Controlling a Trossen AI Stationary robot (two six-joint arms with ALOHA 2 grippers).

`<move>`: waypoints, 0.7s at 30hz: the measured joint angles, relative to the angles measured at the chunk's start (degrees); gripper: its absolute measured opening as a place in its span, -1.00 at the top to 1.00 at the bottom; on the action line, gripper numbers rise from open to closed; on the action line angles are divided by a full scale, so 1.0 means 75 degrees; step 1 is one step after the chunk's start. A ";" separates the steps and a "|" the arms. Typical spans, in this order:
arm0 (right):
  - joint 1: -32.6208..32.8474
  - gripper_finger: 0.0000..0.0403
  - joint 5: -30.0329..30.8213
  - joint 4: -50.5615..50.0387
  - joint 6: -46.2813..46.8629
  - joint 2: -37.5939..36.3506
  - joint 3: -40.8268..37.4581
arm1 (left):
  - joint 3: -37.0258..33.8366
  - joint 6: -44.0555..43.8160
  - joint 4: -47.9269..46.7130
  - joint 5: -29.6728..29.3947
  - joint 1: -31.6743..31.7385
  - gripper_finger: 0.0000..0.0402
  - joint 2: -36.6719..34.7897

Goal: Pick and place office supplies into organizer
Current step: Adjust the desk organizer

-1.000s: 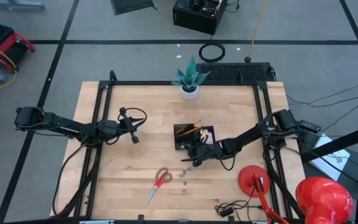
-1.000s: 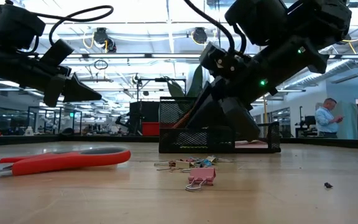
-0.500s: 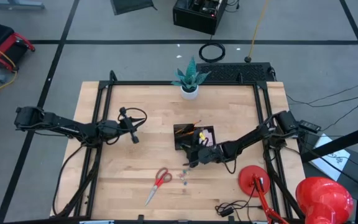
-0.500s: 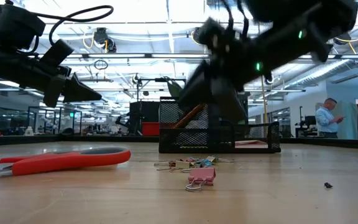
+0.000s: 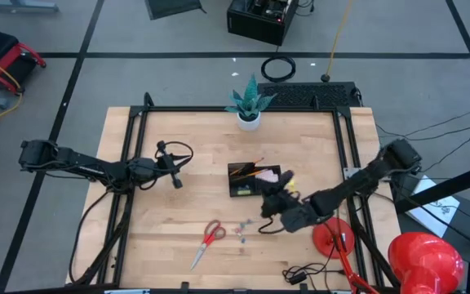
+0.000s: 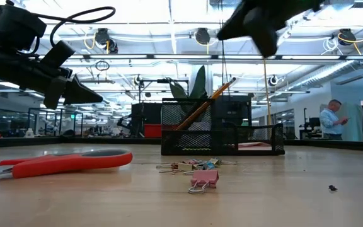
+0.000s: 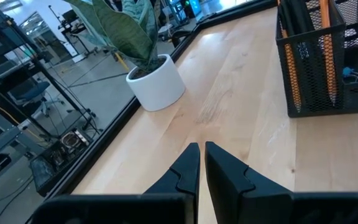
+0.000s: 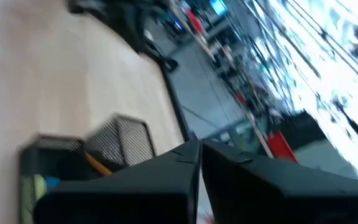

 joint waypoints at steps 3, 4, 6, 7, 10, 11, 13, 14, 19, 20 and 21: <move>0.0055 0.96 0.0259 -0.0965 0.1273 -0.0767 -0.0378 | 0.0000 0.0004 0.0003 0.0012 -0.0002 0.85 0.0000; 0.0051 0.98 0.0259 -0.1123 0.1678 -0.1028 -0.0563 | 0.0000 0.0004 0.0003 0.0011 0.0000 0.85 0.0000; 0.0040 0.99 0.0239 -0.1107 0.2266 -0.1522 -0.1004 | 0.0000 0.0002 0.0005 0.0012 -0.0003 0.85 0.0000; 0.0021 0.99 0.0250 -0.1121 0.2508 -0.1756 -0.1234 | 0.0000 -0.0001 0.0011 0.0012 0.0000 0.85 0.0000; -0.0144 0.99 0.0241 -0.1103 0.3252 -0.2368 -0.1875 | 0.0000 -0.0002 0.0017 0.0014 -0.0002 0.85 0.0000; -0.0216 1.00 0.0241 -0.1089 0.3483 -0.2550 -0.2085 | 0.0000 -0.0004 0.0017 0.0015 0.0000 0.85 0.0000; -0.0396 0.99 0.0220 -0.0876 0.3921 -0.2867 -0.2489 | 0.0000 -0.0006 0.0020 0.0015 -0.0003 0.85 0.0000; -0.0503 1.00 0.0119 -0.0834 0.4133 -0.3032 -0.2687 | 0.0000 -0.0030 0.0023 0.0015 -0.0003 0.85 0.0000; -0.1510 1.00 -0.1770 -0.0817 0.4897 -0.3655 -0.3368 | 0.0000 -0.0056 0.0023 0.0012 0.0000 0.85 0.0000; -0.1766 1.00 -0.2051 -0.0806 0.5015 -0.3669 -0.3459 | 0.0000 -0.0056 0.0023 0.0012 -0.0003 0.85 0.0000; -0.1998 1.00 -0.2273 -0.0755 0.5103 -0.3672 -0.3549 | 0.0000 -0.0056 0.0031 0.0015 -0.0002 0.85 0.0000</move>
